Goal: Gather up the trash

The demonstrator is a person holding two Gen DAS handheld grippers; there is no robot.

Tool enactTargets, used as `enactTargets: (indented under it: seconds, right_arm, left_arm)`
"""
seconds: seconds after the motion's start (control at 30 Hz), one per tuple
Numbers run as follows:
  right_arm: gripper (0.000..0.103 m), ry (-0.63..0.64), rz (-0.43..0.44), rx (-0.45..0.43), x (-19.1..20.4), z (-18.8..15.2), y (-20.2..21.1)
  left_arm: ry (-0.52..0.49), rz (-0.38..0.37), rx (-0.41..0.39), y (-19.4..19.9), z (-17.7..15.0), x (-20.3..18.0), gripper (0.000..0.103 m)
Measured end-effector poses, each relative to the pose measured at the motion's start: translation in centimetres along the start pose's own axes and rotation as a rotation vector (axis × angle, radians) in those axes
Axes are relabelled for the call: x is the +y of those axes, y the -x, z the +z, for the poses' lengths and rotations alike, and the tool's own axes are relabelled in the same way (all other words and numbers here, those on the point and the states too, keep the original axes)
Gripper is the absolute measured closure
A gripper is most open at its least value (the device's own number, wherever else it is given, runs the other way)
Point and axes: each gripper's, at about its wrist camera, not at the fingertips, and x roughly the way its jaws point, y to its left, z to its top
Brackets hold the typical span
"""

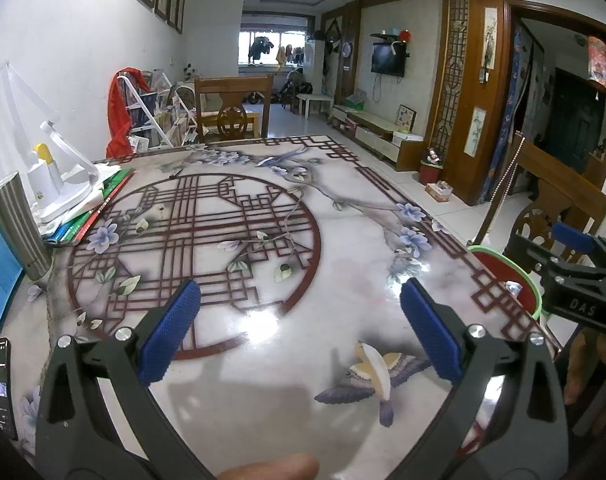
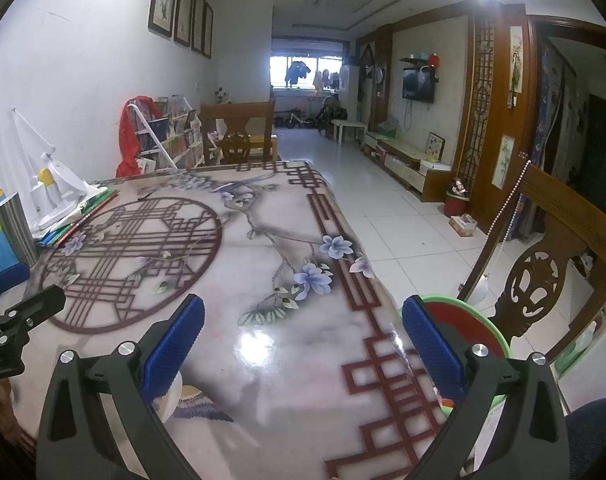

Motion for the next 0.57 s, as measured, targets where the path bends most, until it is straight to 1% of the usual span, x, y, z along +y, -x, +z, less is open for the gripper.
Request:
enactTargets:
  seconds: [0.2, 0.23, 0.33, 0.57]
  right_arm:
    - [0.007, 0.001, 0.000, 0.000, 0.03, -0.02, 0.00]
    - [0.007, 0.001, 0.000, -0.001, 0.04, -0.01, -0.02]
    - [0.007, 0.000, 0.000, -0.001, -0.02, -0.04, 0.02]
    - [0.007, 0.001, 0.001, 0.001, 0.02, -0.03, -0.05]
  left_arm:
    - [0.003, -0.007, -0.001, 0.06, -0.03, 0.00, 0.005]
    - [0.003, -0.013, -0.008, 0.21, -0.05, -0.07, 0.005]
    - [0.004, 0.003, -0.027, 0.59, 0.03, -0.40, 0.005]
    - [0.030, 0.012, -0.003, 0.19, 0.06, 0.32, 0.005]
